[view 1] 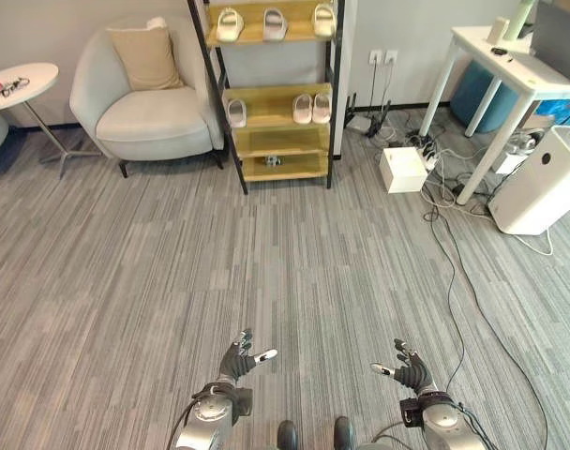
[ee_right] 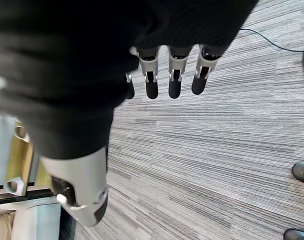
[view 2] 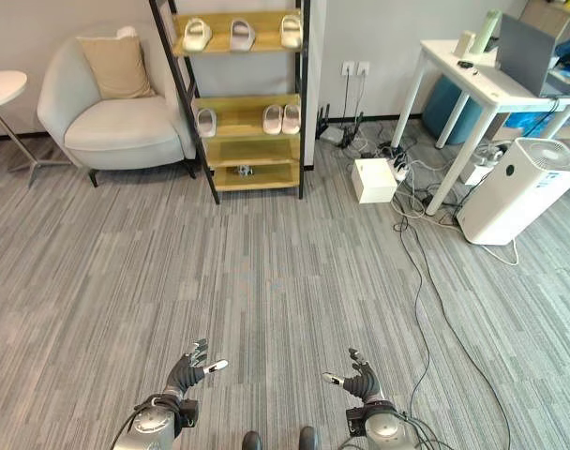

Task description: Arrange the slippers neatly on the shoe rack.

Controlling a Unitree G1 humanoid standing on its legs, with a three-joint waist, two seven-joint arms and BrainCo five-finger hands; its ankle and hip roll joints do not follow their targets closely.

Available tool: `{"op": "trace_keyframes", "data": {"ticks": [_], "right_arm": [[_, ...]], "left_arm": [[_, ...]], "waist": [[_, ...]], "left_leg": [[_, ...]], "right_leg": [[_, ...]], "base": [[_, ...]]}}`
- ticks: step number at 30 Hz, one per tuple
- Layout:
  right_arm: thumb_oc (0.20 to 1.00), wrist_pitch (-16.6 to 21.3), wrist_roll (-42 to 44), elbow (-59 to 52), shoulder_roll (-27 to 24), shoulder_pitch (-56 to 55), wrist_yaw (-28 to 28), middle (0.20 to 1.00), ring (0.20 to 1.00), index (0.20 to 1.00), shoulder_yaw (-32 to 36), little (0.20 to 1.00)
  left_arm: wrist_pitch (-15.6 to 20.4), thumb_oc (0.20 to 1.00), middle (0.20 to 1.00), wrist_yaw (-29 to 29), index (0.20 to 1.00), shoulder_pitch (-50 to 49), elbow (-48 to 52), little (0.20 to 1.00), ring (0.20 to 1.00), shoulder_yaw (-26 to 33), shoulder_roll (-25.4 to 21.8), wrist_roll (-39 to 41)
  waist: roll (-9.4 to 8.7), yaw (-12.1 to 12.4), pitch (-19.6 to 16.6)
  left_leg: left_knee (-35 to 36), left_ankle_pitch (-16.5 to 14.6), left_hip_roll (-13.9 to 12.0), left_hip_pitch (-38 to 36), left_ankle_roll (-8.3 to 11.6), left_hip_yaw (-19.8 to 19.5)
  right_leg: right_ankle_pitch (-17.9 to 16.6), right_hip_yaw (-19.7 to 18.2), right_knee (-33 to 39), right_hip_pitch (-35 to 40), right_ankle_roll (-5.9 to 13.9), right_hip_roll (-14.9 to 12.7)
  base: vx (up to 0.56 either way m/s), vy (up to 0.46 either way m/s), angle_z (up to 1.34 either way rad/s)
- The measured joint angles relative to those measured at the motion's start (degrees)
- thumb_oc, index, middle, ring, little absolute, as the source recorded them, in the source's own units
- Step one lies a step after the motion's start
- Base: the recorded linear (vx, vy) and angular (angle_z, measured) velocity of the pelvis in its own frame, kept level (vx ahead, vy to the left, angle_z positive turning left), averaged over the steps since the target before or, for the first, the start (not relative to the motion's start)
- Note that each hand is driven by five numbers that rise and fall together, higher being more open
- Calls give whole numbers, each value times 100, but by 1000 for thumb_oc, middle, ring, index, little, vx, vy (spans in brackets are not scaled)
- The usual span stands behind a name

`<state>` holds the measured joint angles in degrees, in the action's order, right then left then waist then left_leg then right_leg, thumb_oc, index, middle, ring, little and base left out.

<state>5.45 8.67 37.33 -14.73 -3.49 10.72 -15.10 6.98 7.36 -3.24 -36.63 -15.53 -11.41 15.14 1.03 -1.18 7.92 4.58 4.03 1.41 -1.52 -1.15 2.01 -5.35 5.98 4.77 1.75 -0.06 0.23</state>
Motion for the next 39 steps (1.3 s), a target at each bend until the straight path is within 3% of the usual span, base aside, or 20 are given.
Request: {"op": "trace_keyframes", "data": {"ticks": [4,39], "right_arm": [[1000,-13,-22,52,11,26,15,1000,1000,1000,14,1000],[1000,-92,147,56,37,-222,27,1000,1000,1000,29,1000]], "left_arm": [[-20,1000,1000,13,1000,-104,-12,1000,1000,14,3,0],[-170,1000,1000,47,1000,-164,-9,1000,1000,42,6,224]], "waist": [[-16,5,17],[-60,-12,-120]], "left_leg": [[39,-23,-2,-54,27,-12],[38,-30,-19,-166,33,30]], "right_leg": [[89,11,30,56,80,0],[87,-45,30,149,71,17]], "base": [[6,5,2],[3,-2,0]]}}
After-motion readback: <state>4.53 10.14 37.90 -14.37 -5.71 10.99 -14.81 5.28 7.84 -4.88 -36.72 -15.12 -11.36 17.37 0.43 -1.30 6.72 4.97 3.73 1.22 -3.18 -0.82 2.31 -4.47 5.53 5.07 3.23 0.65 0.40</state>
